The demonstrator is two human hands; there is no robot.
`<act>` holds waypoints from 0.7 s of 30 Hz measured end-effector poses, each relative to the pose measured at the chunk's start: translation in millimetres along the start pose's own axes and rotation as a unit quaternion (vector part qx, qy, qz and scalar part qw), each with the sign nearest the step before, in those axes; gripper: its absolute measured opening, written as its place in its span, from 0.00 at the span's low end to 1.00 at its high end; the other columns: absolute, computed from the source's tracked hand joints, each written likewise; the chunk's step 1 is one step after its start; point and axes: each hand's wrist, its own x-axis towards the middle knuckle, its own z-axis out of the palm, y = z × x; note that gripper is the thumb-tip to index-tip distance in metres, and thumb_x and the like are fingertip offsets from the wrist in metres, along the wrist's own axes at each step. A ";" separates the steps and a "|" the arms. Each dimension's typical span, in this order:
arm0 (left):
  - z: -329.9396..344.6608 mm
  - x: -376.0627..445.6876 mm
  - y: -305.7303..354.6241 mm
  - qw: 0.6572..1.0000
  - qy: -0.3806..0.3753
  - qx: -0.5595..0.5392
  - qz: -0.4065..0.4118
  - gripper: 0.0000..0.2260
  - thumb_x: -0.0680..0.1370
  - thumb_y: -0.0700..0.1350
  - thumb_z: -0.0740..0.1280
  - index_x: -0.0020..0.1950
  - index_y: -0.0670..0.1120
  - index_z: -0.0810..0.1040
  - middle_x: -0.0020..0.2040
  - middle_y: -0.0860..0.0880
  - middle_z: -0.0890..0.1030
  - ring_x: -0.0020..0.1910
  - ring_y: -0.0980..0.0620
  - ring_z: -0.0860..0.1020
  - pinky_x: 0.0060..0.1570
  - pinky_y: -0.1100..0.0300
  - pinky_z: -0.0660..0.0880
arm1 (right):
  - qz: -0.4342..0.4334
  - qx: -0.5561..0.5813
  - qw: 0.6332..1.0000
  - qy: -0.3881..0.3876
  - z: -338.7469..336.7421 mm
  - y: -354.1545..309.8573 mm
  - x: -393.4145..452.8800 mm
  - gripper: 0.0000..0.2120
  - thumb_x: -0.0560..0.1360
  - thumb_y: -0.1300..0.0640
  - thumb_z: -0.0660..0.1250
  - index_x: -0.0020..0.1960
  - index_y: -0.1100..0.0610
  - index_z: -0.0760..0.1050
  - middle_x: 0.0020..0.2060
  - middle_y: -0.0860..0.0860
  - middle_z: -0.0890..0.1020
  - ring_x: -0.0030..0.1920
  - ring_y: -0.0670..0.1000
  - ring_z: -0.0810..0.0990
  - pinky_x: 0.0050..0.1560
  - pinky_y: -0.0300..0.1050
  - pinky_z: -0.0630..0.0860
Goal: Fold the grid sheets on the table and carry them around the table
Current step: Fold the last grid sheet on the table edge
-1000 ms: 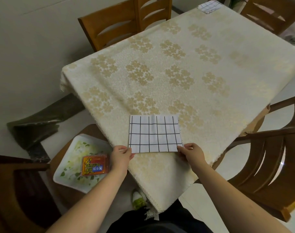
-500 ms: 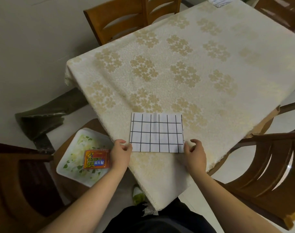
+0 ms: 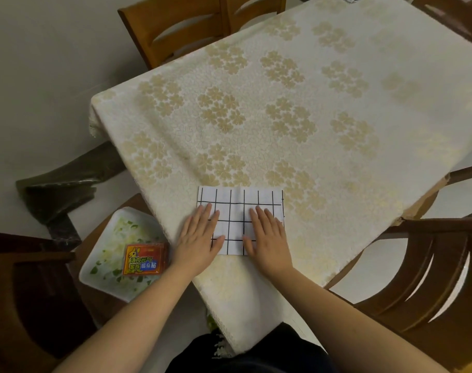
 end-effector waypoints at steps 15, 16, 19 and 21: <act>9.0 -3.1 -0.6 0.999 -0.028 0.009 -0.023 0.34 0.78 0.65 0.54 0.80 0.53 0.47 0.80 0.41 0.45 0.79 0.43 0.44 0.75 0.47 0.48 | 0.020 -0.073 0.993 -0.096 14.4 27.2 -7.7 0.31 0.82 0.38 0.45 0.80 0.49 0.43 0.79 0.52 0.43 0.79 0.52 0.40 0.77 0.52 0.40; 9.0 -2.6 -0.8 0.999 -0.029 0.012 -0.024 0.35 0.78 0.65 0.54 0.80 0.53 0.47 0.80 0.40 0.45 0.79 0.43 0.44 0.75 0.47 0.48 | 0.030 -0.072 0.992 -0.098 12.7 29.4 -9.1 0.31 0.82 0.38 0.44 0.80 0.49 0.41 0.79 0.52 0.41 0.78 0.52 0.38 0.76 0.52 0.38; 8.4 -2.3 -0.7 0.999 -0.027 0.015 -0.025 0.36 0.77 0.66 0.55 0.80 0.53 0.47 0.80 0.40 0.45 0.79 0.43 0.43 0.75 0.47 0.48 | 0.048 -0.054 0.992 -0.107 8.8 28.6 -9.0 0.31 0.81 0.38 0.44 0.80 0.48 0.39 0.79 0.51 0.38 0.78 0.51 0.35 0.75 0.50 0.34; 7.2 -2.2 -0.7 0.999 -0.024 0.013 -0.024 0.36 0.77 0.66 0.56 0.80 0.53 0.49 0.80 0.40 0.46 0.79 0.42 0.44 0.75 0.47 0.48 | 0.055 -0.037 0.992 -0.111 5.8 27.0 -7.1 0.30 0.82 0.38 0.43 0.80 0.47 0.41 0.79 0.51 0.39 0.78 0.51 0.36 0.75 0.50 0.33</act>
